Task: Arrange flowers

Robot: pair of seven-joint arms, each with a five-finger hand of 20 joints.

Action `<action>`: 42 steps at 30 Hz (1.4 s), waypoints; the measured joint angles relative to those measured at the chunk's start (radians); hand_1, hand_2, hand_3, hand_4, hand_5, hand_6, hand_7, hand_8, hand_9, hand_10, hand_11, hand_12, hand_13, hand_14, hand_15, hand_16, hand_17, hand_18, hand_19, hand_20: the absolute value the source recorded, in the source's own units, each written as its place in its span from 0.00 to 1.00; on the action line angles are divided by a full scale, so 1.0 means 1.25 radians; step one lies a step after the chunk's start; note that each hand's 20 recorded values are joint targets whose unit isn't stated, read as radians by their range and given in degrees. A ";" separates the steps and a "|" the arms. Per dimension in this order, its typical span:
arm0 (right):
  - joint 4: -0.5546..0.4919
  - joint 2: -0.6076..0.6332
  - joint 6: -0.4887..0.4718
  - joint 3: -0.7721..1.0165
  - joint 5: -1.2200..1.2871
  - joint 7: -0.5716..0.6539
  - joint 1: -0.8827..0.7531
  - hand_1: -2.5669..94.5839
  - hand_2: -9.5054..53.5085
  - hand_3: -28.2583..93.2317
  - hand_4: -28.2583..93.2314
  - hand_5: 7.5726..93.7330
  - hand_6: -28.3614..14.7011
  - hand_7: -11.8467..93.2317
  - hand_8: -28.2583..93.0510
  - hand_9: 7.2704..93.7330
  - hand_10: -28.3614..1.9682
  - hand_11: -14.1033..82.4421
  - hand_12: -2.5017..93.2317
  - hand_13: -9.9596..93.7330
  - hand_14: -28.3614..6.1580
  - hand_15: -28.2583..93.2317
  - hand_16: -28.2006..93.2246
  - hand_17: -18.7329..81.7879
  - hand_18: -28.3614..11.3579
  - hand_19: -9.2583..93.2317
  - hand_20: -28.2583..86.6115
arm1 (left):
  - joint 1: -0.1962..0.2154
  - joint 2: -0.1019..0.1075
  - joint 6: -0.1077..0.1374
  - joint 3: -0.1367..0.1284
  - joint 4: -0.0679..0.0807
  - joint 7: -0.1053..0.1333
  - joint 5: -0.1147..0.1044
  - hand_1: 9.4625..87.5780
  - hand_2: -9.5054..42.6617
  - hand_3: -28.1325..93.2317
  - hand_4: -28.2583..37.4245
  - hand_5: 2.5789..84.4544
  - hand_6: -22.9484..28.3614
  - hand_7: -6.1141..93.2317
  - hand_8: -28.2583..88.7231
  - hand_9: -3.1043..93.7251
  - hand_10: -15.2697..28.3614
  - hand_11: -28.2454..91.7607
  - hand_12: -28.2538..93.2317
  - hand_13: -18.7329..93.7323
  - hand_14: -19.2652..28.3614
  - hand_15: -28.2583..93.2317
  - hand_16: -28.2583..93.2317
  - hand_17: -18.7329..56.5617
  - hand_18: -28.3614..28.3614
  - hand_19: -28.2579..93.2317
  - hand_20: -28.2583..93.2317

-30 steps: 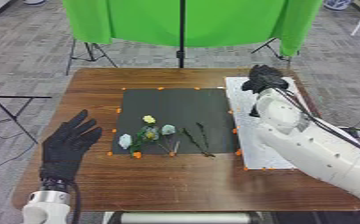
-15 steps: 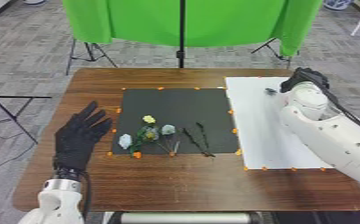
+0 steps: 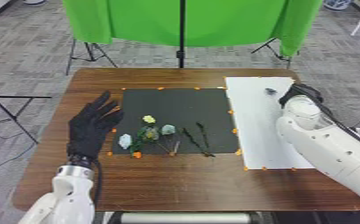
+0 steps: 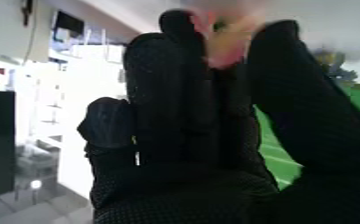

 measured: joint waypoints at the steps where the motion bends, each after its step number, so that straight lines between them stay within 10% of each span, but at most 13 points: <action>1: 0.003 0.000 0.010 -0.011 -0.009 0.000 0.003 0.65 0.00 0.80 0.00 0.88 0.70 0.32 0.24 0.99 0.73 0.25 0.35 0.88 0.75 0.78 0.39 0.60 0.26 1.00 0.74 | -0.003 0.000 -0.001 0.002 0.000 -0.002 0.000 0.14 0.31 0.89 0.00 0.46 0.63 0.16 0.17 0.38 0.77 0.41 0.33 0.40 0.98 0.65 0.18 0.17 1.00 0.63 0.49; 17: -0.124 0.023 0.291 -0.047 -0.095 -0.091 -0.054 0.66 0.00 0.82 0.00 0.92 0.69 0.32 0.24 1.00 0.72 0.29 0.35 0.91 0.80 0.76 0.40 0.63 0.32 1.00 0.70 | -0.004 -0.006 -0.008 -0.008 0.001 -0.031 0.011 0.15 0.30 0.89 0.00 0.46 0.63 0.17 0.17 0.38 0.78 0.42 0.33 0.40 0.98 0.66 0.18 0.17 1.00 0.64 0.48; 25: -0.235 -0.081 0.226 0.004 -0.166 -0.294 -0.090 0.64 0.00 0.84 0.00 0.90 0.70 0.34 0.25 1.00 0.73 0.27 0.36 0.89 0.79 0.75 0.42 0.60 0.33 1.00 0.68 | -0.016 -0.017 -0.026 -0.023 0.007 -0.061 0.022 0.15 0.31 0.89 0.00 0.46 0.63 0.17 0.17 0.38 0.78 0.42 0.33 0.40 0.98 0.66 0.17 0.17 1.00 0.64 0.48; 38: -0.243 -0.222 0.117 -0.067 -0.217 -0.328 -0.155 0.56 0.00 0.85 0.00 0.84 0.69 0.31 0.22 0.93 0.66 0.28 0.38 0.79 0.65 0.81 0.40 0.52 0.26 1.00 0.71 | -0.029 -0.018 -0.033 -0.019 0.009 -0.071 0.028 0.15 0.30 0.89 0.00 0.46 0.63 0.17 0.17 0.38 0.79 0.43 0.33 0.40 0.98 0.67 0.17 0.17 1.00 0.65 0.48; 42: -0.248 -0.222 0.061 -0.054 -0.263 -0.349 -0.178 0.48 0.00 0.88 0.00 0.78 0.68 0.29 0.21 0.82 0.56 0.42 0.27 0.72 0.55 0.85 0.35 0.46 0.22 1.00 0.69 | -0.028 -0.018 -0.033 -0.020 0.008 -0.072 0.028 0.15 0.31 0.89 0.00 0.46 0.64 0.17 0.17 0.39 0.80 0.44 0.33 0.42 1.00 0.70 0.17 0.18 1.00 0.65 0.49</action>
